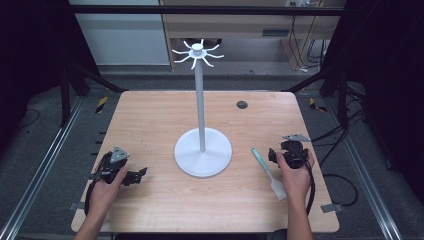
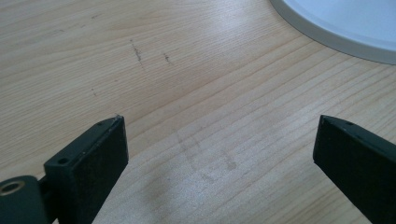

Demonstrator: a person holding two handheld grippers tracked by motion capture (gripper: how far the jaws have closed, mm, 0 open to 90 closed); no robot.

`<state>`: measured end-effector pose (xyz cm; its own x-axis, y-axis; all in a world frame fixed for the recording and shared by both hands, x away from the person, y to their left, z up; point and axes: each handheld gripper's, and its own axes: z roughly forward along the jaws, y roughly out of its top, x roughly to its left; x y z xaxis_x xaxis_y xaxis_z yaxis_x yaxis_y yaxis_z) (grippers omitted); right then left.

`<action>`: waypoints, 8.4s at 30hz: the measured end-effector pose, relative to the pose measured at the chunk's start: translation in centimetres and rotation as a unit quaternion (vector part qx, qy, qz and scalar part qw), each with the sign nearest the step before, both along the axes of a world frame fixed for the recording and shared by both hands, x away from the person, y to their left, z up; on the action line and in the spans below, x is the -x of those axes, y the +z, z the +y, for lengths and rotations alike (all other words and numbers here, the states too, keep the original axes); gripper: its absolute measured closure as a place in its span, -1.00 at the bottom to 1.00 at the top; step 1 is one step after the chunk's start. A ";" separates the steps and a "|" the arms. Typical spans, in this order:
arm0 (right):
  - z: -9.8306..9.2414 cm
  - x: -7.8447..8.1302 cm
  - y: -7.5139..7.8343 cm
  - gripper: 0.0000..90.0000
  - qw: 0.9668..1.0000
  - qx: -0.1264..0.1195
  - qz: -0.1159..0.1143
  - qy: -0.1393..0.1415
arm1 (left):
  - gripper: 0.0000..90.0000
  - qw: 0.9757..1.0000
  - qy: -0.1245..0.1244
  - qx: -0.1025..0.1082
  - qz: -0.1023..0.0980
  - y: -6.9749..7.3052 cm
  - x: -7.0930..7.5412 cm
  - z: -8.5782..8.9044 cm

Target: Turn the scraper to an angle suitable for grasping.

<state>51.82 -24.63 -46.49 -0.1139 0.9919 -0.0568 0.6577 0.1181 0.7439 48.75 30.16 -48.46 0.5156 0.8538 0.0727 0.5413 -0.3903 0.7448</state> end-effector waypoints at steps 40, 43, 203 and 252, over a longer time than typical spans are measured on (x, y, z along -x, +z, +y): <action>4.0 -2.8 -1.8 0.99 0.991 0.010 0.089 0.099 | -0.91 1.000 -0.012 -0.016 0.003 -0.1 0.0 -0.4; 4.1 -2.8 -2.0 1.00 0.990 0.007 0.092 0.108 | -0.91 1.000 -0.011 -0.015 0.003 -0.1 0.0 -0.4; 8.8 3.4 16.3 0.65 0.935 -0.113 -0.180 0.284 | -0.90 1.000 -0.014 -0.023 0.007 -0.2 0.1 -0.4; 12.8 4.5 24.1 0.65 0.908 -0.136 -0.269 0.291 | -0.90 1.000 -0.013 -0.024 0.006 -0.3 0.2 -0.3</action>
